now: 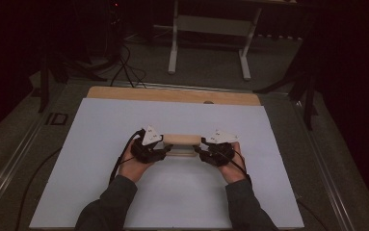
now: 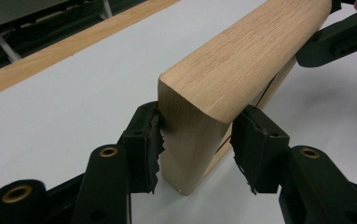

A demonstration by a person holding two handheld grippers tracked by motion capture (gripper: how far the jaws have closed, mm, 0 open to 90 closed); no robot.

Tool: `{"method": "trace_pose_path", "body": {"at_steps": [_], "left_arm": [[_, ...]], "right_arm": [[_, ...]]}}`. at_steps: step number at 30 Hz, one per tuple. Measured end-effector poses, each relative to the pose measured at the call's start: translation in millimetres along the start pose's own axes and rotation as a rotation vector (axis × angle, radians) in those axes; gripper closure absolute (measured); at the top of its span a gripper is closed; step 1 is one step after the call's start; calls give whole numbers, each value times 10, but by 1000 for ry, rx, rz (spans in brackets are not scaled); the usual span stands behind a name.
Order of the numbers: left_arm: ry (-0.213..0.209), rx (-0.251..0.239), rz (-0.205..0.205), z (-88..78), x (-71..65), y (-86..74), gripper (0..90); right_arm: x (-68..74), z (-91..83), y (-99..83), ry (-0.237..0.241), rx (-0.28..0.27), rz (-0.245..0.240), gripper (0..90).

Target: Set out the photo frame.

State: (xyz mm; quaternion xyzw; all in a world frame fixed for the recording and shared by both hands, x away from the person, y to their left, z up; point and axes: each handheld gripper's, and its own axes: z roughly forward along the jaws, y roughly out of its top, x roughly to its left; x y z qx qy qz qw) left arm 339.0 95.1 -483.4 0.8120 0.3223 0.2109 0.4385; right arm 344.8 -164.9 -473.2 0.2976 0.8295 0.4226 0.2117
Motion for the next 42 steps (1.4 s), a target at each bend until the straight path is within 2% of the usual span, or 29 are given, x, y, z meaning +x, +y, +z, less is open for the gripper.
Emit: {"method": "trace_pose_path", "body": {"at_steps": [7, 14, 30, 36, 42], "left_arm": [[27, 12, 15, -16, -11, 11, 528], [36, 23, 12, -51, 18, 9, 529], [45, 39, -28, -110, 131, -11, 524], [38, 35, -45, -76, 156, 6, 523], [37, 42, -45, -53, 158, 29, 519]], "right_arm": [[-4, 26, 14, 6, -3, 14, 573], [24, 66, 53, 12, -7, 22, 571], [64, 187, 136, 33, -11, 36, 566], [47, 204, 155, 28, -11, 51, 563], [16, 205, 142, 31, -7, 71, 562]]}}
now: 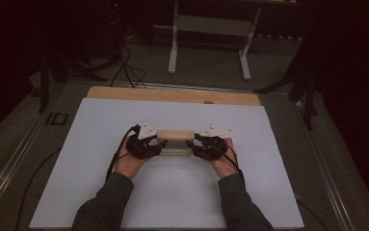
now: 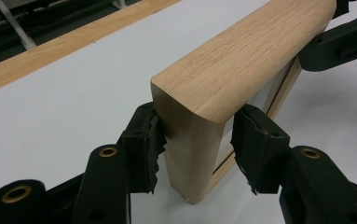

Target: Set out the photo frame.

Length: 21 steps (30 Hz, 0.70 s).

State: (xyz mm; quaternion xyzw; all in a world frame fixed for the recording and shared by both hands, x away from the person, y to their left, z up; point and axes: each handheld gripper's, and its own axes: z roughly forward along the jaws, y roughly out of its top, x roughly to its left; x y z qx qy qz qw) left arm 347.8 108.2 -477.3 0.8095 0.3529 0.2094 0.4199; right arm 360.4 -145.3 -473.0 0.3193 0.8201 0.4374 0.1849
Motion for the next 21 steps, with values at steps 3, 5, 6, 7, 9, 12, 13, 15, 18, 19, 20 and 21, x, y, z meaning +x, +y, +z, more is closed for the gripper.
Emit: {"method": "trace_pose_path", "body": {"at_steps": [3, 5, 6, 7, 9, 12, 13, 15, 18, 19, 20, 21], "left_arm": [[-4, -1, -10, 8, 12, 4, 519], [-8, -5, -16, 16, 24, 6, 519], [-10, -7, -19, 20, 31, 6, 518], [-11, -7, -23, 22, 34, 7, 517], [-12, -7, -24, 24, 39, 9, 516], [-11, -9, -29, 34, 45, 11, 513], [-9, -12, -33, 39, 45, 12, 512], [-6, -13, -36, 47, 46, 13, 507], [-4, -20, -46, 63, 54, 16, 502], [-6, -19, -51, 66, 59, 18, 502], [-7, -18, -54, 68, 65, 21, 501], [-8, -19, -54, 75, 74, 24, 501]], "right_arm": [[-10, 6, 4, 3, -2, 7, 563], [-19, 13, 5, 4, -4, 14, 562], [-22, 16, 7, 6, -5, 18, 562], [-25, 20, 8, 7, -7, 22, 562], [-28, 23, 11, 7, -7, 25, 563], [-35, 28, 16, 5, -6, 29, 563], [-35, 30, 19, 5, -5, 31, 563], [-26, 34, 23, -6, -3, 29, 564], [-21, 43, 35, -21, 2, 18, 563], [-26, 47, 38, -21, 3, 19, 563], [-28, 50, 40, -23, 2, 23, 563], [-29, 53, 41, -25, 0, 27, 563]]}}
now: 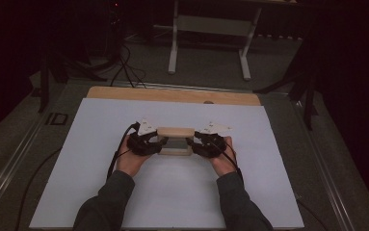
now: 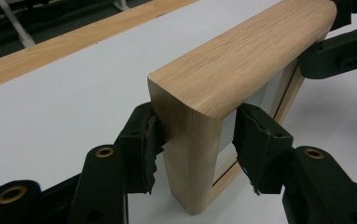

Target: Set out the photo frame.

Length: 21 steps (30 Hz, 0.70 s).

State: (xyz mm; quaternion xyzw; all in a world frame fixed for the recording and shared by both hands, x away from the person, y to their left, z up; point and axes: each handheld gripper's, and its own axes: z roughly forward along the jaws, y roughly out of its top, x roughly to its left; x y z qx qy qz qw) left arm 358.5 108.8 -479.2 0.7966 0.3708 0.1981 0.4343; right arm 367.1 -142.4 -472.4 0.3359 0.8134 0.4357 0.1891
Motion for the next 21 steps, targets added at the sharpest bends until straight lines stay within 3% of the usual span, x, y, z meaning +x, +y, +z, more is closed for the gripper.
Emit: {"method": "trace_pose_path", "body": {"at_steps": [21], "left_arm": [[-25, -20, -59, 83, 97, 14, 486]], "right_arm": [[-48, 67, -17, -4, -1, 53, 578]]}}
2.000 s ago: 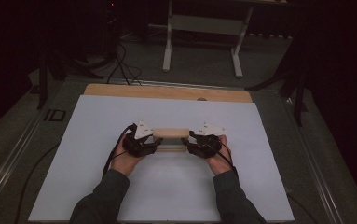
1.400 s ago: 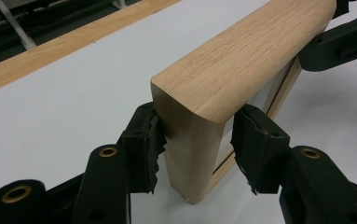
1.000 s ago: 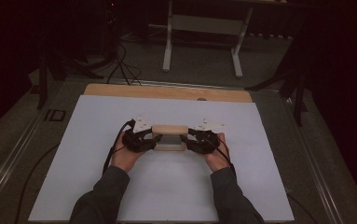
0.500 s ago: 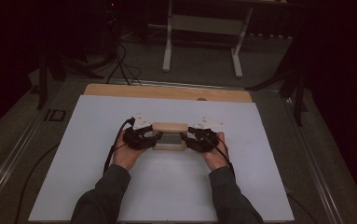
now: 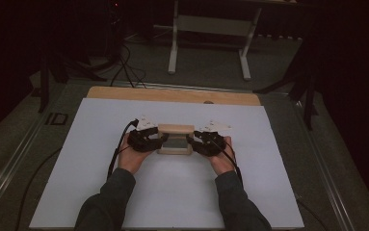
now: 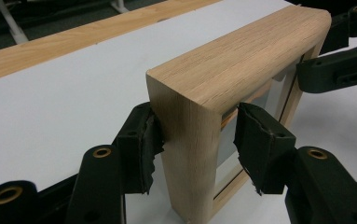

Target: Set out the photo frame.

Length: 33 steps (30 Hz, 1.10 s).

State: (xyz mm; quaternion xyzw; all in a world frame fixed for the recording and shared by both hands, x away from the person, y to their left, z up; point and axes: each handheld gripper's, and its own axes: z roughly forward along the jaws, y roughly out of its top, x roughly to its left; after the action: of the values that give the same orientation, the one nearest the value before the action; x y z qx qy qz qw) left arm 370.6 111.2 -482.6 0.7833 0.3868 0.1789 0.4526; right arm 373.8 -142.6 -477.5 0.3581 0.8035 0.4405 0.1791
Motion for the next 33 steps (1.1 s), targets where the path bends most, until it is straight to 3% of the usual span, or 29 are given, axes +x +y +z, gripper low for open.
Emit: {"method": "trace_pose_path", "body": {"at_steps": [33], "left_arm": [[-9, 40, -45, 37, 53, -21, 411]], "right_arm": [[-16, 57, -25, 14, 28, 20, 501]]}}
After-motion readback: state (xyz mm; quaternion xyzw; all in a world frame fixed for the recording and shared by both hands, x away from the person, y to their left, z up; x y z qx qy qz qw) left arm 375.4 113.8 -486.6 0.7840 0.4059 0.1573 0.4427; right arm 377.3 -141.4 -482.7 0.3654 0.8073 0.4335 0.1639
